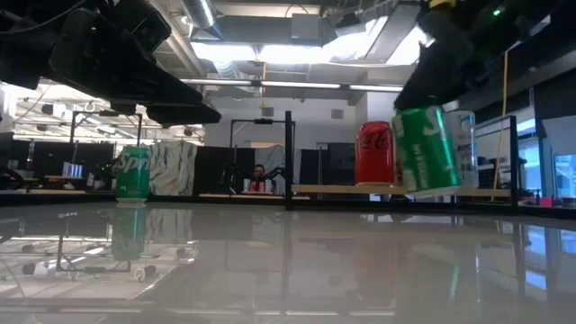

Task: Place canned beverage on shelf
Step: Put the right green soda can on the shelf

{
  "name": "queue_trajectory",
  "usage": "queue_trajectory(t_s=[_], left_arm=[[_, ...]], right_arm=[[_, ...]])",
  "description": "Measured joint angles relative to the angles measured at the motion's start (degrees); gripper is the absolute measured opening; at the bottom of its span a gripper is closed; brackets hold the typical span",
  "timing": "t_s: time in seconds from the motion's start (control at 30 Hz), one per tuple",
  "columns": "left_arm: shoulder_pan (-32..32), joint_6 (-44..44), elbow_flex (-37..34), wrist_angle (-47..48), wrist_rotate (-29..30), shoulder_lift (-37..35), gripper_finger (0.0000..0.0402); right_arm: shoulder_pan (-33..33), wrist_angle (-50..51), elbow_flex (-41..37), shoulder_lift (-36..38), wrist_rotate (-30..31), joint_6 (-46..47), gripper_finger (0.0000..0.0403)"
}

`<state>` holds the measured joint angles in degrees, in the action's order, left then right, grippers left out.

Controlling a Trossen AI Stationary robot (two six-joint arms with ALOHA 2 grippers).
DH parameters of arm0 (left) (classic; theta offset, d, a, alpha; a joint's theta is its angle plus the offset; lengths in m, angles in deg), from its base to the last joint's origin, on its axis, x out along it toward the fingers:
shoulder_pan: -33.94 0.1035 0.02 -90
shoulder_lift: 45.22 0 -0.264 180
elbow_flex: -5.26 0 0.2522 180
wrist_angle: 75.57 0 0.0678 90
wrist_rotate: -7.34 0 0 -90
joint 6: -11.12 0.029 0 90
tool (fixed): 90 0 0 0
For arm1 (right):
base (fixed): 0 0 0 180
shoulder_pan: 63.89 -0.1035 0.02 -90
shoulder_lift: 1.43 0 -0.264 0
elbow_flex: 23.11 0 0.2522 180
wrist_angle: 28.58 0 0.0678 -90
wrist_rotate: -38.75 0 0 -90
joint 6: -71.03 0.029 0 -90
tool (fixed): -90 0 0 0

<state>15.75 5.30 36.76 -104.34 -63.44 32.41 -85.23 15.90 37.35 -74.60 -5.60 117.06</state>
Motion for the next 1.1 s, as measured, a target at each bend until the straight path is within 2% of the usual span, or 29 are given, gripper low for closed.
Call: queue_trajectory(t_s=[0.13, 0.23, 0.4, 0.53, 0.9, 1.1], left_arm=[[0.02, 0.02, 0.0, 0.0, 0.0, 0.0, 0.0338], [-0.01, 0.0, 0.0, 0.0, 0.0, 0.0, 0.0338], [0.0, -0.02, 0.02, 0.0, 0.0, 0.0, 0.0338], [0.0, -0.02, 0.02, 0.04, -0.02, 0.0, 0.0338], [-0.01, -0.04, 0.02, 0.0, -0.24, 0.0, 0.0338], [0.02, -0.11, 0.02, -0.3, -0.24, 0.0, 0.0338]], right_arm=[[0.15, -5.25, 0.0, -4.53, 7.79, 0.04, 0.0234], [1.28, -10.33, 0.02, -8.41, 10.06, 0.0, 0.0236], [3.18, -16.73, 0.02, -13.98, 8.23, -0.2, 0.0236], [3.04, -21.45, 0.13, -16.43, 9.91, -0.9, 0.0237], [3.01, -23.53, 2.12, -16.32, 8.87, -7.55, 0.0294], [2.78, -22.42, 5.42, -15.5, 8.7, -14.9, 0.0306]])
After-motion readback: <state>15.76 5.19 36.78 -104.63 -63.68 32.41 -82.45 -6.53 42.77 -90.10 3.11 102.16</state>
